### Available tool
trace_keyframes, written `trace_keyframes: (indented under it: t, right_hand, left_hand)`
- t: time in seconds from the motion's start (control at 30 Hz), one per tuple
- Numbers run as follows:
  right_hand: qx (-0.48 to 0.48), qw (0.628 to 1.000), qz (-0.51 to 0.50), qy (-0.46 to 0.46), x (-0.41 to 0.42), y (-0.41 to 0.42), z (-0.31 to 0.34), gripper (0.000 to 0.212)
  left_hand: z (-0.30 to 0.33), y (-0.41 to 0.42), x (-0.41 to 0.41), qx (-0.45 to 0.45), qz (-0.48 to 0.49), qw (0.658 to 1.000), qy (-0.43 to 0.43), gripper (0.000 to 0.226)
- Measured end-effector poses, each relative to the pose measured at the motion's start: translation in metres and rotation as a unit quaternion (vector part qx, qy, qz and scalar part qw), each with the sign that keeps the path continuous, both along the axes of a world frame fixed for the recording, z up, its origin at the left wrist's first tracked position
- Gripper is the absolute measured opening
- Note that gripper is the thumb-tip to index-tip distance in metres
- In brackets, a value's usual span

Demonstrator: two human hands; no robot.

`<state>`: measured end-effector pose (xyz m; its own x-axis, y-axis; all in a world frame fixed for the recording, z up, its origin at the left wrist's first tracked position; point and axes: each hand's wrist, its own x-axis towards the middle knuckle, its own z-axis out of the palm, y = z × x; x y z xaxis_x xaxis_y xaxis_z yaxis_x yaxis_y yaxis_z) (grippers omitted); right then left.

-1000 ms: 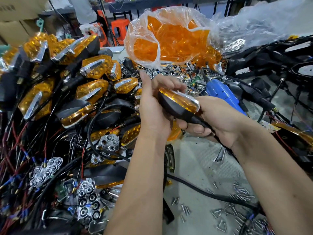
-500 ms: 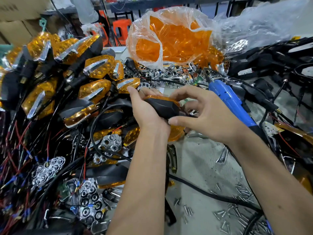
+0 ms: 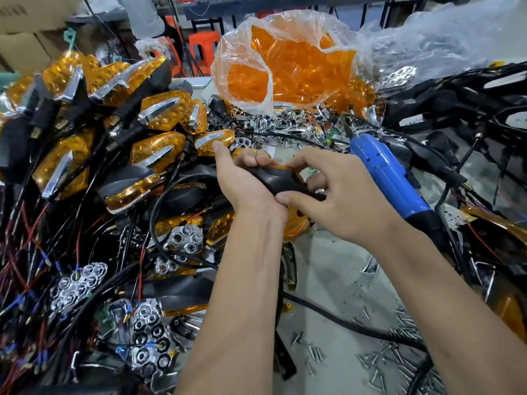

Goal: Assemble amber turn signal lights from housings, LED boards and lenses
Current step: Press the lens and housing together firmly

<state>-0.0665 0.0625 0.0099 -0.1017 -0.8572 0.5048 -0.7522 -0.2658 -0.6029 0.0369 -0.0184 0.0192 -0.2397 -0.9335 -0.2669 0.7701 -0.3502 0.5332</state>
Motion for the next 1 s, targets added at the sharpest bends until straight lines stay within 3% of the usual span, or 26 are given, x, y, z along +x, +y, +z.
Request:
trace_keyframes:
  t: [0.23,0.3,0.37,0.5,0.6,0.77,1.0]
  right_hand:
    - [0.046,0.998,-0.031,-0.039,-0.005,-0.001,0.002,0.019]
    - [0.069,0.996,-0.02,-0.048,-0.006,0.001,0.003,0.012]
    - [0.085,0.995,-0.002,-0.05,-0.001,0.002,0.005,0.02]
    - [0.101,0.994,0.023,-0.029,0.007,-0.001,0.011,0.019]
    - [0.082,0.996,0.023,-0.04,0.005,0.003,0.011,0.027]
    - [0.059,0.998,0.005,-0.017,0.006,0.006,0.009,0.023]
    - [0.023,0.999,-0.022,-0.033,0.003,0.004,0.008,0.026]
  left_hand:
    - [-0.003,-0.002,-0.006,-0.026,-0.053,0.996,-0.073,0.069]
    - [-0.006,-0.002,-0.007,-0.052,-0.018,0.99,-0.129,0.071]
    - [-0.008,-0.004,-0.009,-0.065,0.032,0.986,-0.151,0.071]
    - [-0.01,-0.007,-0.005,-0.051,0.063,0.99,-0.113,0.071]
    - [-0.009,-0.008,-0.004,-0.066,0.052,0.986,-0.144,0.069]
    - [-0.009,-0.009,-0.006,-0.033,0.047,0.974,-0.22,0.077]
    - [-0.006,-0.005,-0.011,-0.057,0.064,0.971,-0.224,0.072]
